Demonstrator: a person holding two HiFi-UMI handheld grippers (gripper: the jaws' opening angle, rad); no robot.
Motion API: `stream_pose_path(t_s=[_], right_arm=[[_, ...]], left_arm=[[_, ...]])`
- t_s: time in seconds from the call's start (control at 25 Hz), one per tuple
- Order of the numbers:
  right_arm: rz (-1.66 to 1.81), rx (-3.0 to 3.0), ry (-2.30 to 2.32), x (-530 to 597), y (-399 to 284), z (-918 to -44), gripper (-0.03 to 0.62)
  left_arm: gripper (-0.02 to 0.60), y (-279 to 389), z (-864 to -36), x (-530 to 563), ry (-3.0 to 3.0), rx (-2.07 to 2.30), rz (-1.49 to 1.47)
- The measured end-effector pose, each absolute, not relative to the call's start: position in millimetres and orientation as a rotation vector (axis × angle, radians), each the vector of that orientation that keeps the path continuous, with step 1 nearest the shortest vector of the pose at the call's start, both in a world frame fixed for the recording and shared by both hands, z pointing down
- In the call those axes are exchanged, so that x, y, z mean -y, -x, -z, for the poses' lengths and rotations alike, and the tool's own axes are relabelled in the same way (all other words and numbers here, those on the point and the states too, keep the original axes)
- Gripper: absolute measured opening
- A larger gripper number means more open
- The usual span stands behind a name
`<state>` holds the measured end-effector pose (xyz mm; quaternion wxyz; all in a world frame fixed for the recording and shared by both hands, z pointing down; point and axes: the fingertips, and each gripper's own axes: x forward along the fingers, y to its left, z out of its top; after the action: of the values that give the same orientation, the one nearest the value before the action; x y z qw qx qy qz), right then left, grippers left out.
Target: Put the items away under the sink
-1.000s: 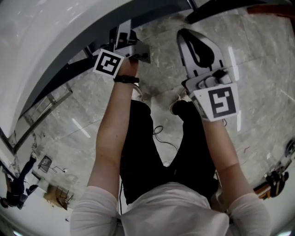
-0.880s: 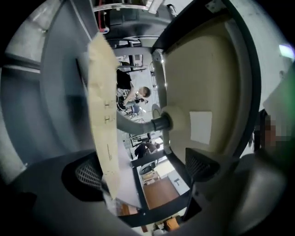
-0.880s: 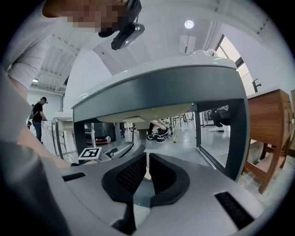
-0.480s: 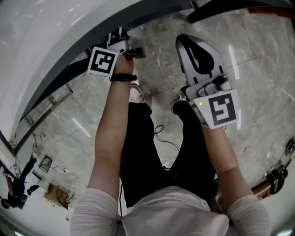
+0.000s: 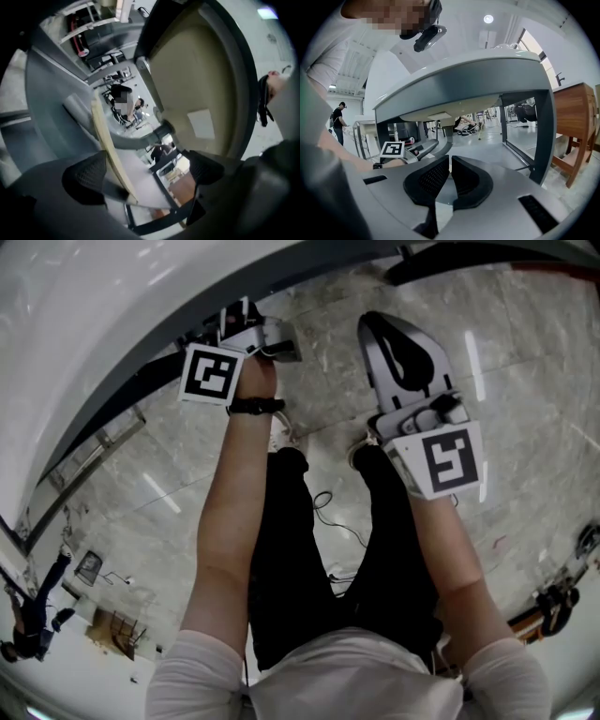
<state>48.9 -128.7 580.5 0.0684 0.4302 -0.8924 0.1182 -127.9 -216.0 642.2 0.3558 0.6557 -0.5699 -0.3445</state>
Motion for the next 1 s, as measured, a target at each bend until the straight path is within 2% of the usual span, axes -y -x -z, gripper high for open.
stream_pose_path(t_s=[0.12, 0.28, 0.4, 0.56, 1.0], right_arm=[[-0.373, 2.686, -1.312, 127, -46, -579, 0.043], [-0.362, 2.688, -1.296, 125, -44, -578, 0.043], [-0.396, 2.671, -1.334, 125, -51, -579, 0.043], [-0.423, 2.67, -1.346, 122, -45, -580, 0.043], [-0.474, 2.65, -1.346, 110, -42, -573, 0.043]], left_arm=[[0.535, 116, -654, 206, -1.72, 1.448, 0.779], [0.535, 145, -650, 210, -1.64, 1.476, 0.923], [0.535, 136, -658, 208, -1.624, 1.472, 0.829], [0.535, 128, -648, 213, -1.6, 1.381, 0.922], [0.534, 106, -651, 171, -1.74, 1.357, 0.735]])
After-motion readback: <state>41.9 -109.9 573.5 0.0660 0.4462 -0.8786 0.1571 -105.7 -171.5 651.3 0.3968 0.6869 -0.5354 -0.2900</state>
